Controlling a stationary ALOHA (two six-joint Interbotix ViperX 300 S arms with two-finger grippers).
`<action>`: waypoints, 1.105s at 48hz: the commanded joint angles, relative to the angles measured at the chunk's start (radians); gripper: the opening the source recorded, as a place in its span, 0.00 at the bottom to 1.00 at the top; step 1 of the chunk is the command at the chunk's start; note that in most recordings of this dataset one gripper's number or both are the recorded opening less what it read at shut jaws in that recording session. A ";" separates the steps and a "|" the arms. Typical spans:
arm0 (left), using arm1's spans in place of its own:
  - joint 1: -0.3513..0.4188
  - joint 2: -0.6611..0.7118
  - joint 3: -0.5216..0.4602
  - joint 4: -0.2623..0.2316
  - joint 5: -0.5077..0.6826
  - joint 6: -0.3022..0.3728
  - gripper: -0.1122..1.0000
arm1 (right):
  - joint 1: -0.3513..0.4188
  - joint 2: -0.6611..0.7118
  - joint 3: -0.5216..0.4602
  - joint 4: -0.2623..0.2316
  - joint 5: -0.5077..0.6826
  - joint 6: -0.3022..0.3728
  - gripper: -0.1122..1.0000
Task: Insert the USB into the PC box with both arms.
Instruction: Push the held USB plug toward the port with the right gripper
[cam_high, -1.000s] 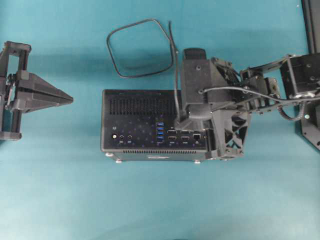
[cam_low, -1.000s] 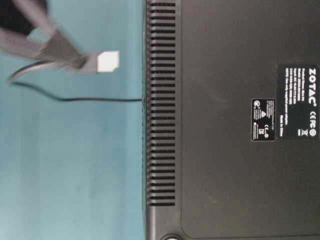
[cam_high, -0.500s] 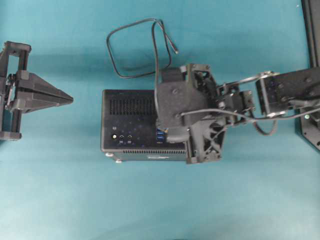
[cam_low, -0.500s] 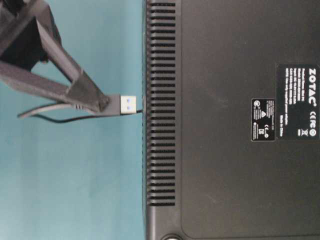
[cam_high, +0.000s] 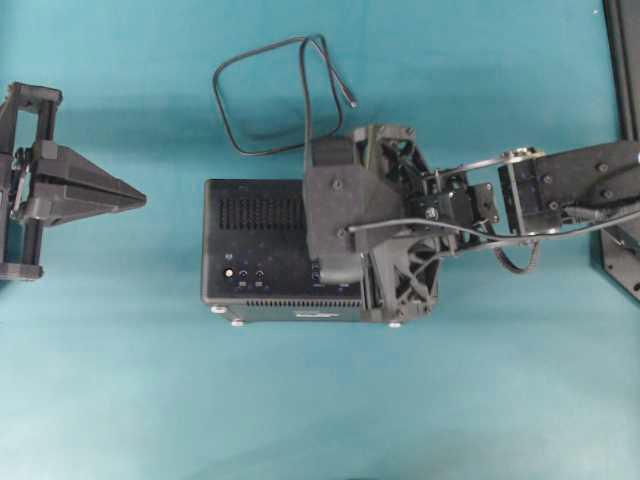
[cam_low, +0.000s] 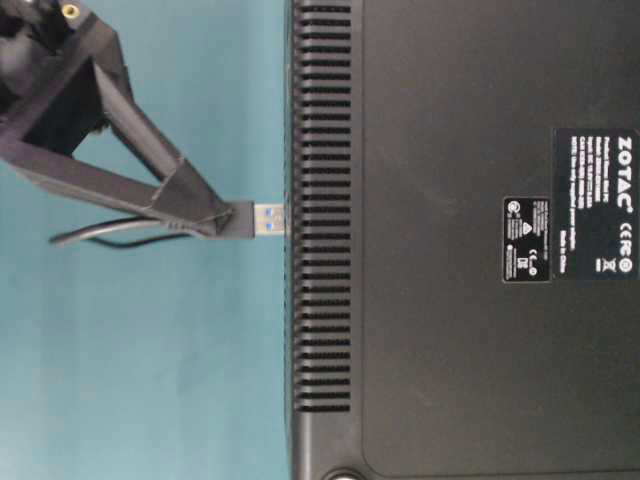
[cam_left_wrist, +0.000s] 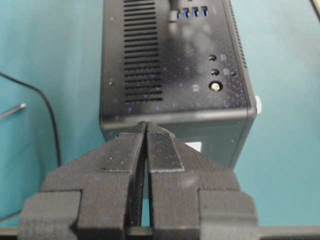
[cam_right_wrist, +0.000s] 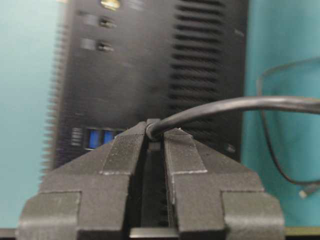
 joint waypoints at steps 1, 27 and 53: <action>-0.002 -0.002 -0.014 0.003 -0.009 -0.002 0.10 | 0.009 -0.012 -0.026 -0.015 0.002 0.026 0.18; -0.002 -0.011 -0.008 0.003 -0.009 -0.002 0.10 | 0.035 -0.005 0.005 -0.014 0.002 0.063 0.18; -0.002 -0.015 -0.006 0.003 -0.009 -0.002 0.10 | 0.048 0.011 0.009 -0.009 0.015 0.066 0.18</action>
